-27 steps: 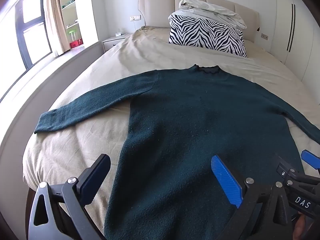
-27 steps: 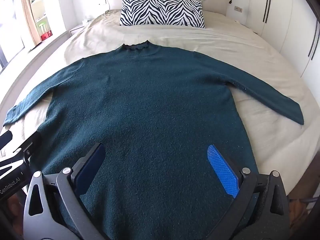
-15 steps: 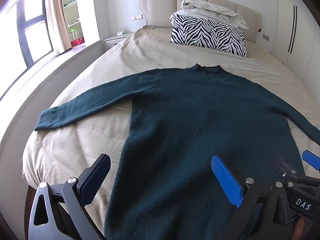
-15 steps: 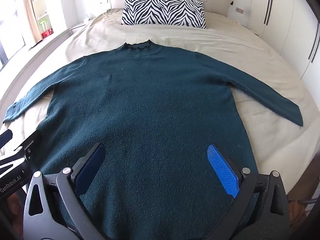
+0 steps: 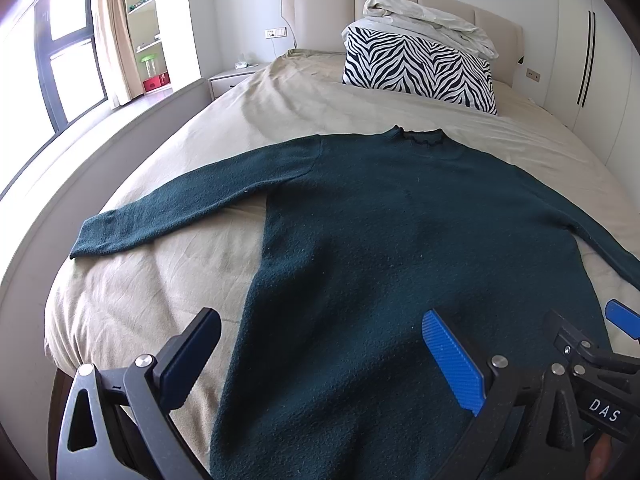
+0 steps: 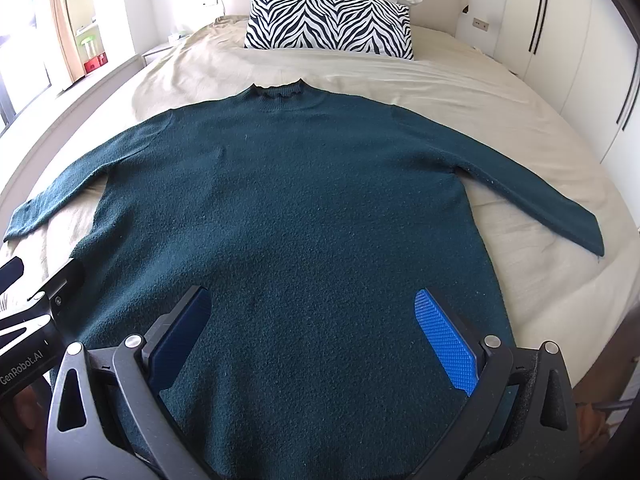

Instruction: Fold small clothes

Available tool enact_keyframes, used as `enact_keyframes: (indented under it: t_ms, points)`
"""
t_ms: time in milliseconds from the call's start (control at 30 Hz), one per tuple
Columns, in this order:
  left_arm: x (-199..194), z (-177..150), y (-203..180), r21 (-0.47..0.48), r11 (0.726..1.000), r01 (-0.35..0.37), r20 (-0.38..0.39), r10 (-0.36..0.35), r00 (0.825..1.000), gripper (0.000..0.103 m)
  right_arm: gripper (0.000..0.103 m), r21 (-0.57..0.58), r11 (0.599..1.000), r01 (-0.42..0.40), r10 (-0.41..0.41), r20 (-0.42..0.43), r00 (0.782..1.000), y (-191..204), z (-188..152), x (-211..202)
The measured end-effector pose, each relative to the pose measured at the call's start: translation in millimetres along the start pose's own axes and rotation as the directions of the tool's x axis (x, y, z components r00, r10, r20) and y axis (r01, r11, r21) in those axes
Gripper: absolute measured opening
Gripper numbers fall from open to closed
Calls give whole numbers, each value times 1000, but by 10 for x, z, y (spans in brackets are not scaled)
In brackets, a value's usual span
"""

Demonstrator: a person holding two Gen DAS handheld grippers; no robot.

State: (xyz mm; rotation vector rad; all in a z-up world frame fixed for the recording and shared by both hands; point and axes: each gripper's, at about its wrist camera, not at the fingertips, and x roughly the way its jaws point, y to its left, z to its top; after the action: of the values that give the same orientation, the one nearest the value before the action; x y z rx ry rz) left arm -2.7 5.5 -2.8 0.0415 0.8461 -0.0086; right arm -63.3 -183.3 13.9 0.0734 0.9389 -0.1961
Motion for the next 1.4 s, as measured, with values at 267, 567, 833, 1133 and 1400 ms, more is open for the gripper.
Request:
enact_keyframes:
  t_ms: [267,567,833,1133,1400]
  points:
    - [23,-28,32,-4,1000,2,-4,-2,1000,103,103,-4,1000,0,0,-2,1000,3,-12,-5]
    - [55,-80,87,-7,1000,3,-8,-3,1000,103,103,-9,1000,8,-8,-2,1000,37,-14,8]
    - [82,-97,115,-9,1000,2,-12,-2,1000,103,103,-11,1000,8,-8,-5,1000,37,-15,20]
    - [83,-97,115,-8,1000,2,-12,-3,1000,103,103,-13,1000,8,-8,-7,1000,43,-35,26]
    - [93,-127,134,-11,1000,1,-15,-1,1000,103,103,-15,1000,7,-7,-12,1000,58,-41,38]
